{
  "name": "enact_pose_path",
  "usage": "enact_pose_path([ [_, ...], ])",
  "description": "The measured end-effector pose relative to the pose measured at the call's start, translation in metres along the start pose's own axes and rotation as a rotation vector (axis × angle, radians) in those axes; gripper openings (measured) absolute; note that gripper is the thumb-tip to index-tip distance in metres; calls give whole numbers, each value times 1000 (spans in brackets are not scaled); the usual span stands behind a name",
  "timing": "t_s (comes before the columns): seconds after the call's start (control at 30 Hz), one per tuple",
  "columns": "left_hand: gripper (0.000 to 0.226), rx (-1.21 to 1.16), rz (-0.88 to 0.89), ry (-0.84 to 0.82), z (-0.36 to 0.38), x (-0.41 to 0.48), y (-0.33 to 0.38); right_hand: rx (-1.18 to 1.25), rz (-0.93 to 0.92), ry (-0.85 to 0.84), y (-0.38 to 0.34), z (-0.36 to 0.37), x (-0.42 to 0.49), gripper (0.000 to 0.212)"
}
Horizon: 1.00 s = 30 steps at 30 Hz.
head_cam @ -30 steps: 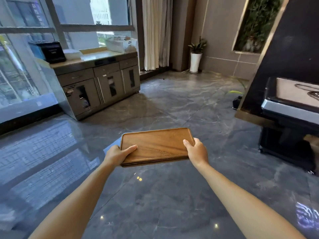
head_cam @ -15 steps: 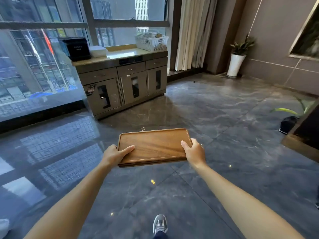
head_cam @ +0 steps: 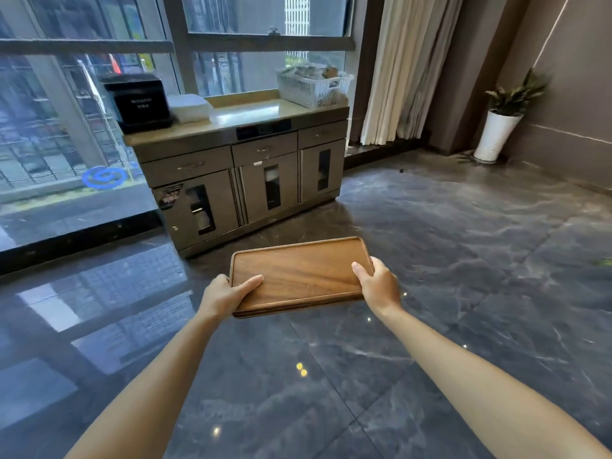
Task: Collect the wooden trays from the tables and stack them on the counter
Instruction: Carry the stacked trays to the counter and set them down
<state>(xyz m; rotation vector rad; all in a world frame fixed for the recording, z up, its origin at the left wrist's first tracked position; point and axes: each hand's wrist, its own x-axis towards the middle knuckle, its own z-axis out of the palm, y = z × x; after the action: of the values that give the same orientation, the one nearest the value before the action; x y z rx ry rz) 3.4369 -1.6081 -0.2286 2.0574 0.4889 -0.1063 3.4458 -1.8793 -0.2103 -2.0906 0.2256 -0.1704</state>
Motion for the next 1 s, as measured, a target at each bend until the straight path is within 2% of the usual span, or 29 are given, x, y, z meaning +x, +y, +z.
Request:
enact_pose_path([
  [0.27,61,-7,-39,71,40,201,57,18,-77,-64,-2,65,225,35],
  [0.4,49,6,-41,138,51,311,110,47,-112,-110,-24,93,353,37],
  [0.7,50,-23,-71,243,37,511,197,41,-163,-185,-77,171,576,40],
  [0.9,58,-24,-58,271,22,671,220,39,-193,-216,-102,257,720,41],
  [1.0,56,-32,-65,297,9,763,238,35,-185,-218,-123,308,801,40],
])
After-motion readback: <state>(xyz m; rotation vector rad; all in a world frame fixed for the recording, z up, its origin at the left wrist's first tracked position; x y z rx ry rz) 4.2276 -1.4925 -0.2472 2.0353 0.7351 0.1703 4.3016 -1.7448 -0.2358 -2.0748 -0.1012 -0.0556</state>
